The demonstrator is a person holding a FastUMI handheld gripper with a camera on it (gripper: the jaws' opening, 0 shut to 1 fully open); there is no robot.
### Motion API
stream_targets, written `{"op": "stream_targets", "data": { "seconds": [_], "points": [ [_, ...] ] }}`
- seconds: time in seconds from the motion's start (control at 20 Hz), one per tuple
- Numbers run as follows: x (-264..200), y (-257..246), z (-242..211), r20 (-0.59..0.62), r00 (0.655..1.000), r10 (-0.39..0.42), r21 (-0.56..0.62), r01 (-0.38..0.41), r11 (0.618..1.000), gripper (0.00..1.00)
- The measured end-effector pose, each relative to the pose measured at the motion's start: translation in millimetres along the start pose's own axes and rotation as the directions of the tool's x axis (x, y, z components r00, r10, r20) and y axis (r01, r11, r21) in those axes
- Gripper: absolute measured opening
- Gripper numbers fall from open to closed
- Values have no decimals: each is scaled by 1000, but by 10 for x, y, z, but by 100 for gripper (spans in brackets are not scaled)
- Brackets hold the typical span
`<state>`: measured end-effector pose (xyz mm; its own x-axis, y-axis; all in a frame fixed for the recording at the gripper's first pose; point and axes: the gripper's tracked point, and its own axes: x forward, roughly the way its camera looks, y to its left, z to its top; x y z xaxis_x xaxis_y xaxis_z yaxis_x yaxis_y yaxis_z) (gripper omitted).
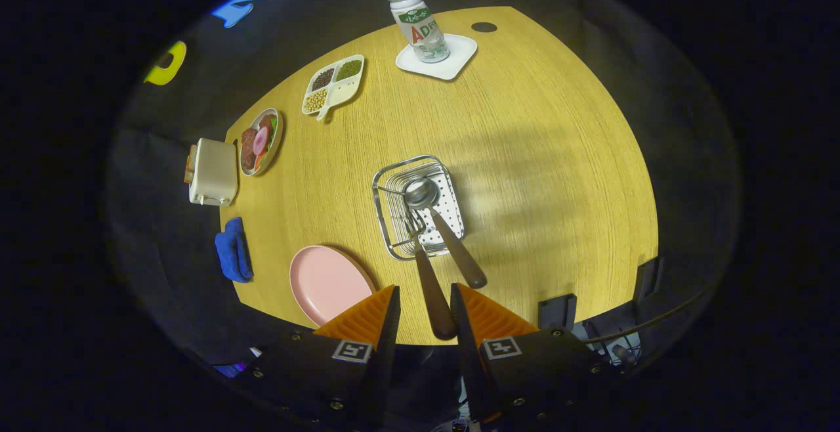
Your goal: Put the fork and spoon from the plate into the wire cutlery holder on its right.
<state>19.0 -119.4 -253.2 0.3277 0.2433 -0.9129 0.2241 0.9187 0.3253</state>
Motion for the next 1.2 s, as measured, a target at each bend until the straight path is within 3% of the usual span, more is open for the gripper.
{"op": "stream_targets", "data": {
  "seconds": [0.4, 0.55, 0.7, 0.85, 0.95, 1.05, 1.2],
  "points": [
    [-362, 44, -46, 69, 997, 25, -18, -23, 1000, 47],
    [-563, 225, 74, 144, 988, 61, -22, -58, 998, 48],
    [-719, 329, 359, 292, 955, 51, -80, -29, 996, 48],
    [-946, 511, 640, 467, 883, 42, -143, 29, 989, 48],
    [-1136, 638, 781, 577, 815, 48, -181, 70, 981, 47],
    [-1389, 764, 901, 685, 726, 64, -219, 121, 968, 48],
    [-1849, 1017, 1043, 832, 545, 102, -251, 206, 946, 47]
  ]
}}
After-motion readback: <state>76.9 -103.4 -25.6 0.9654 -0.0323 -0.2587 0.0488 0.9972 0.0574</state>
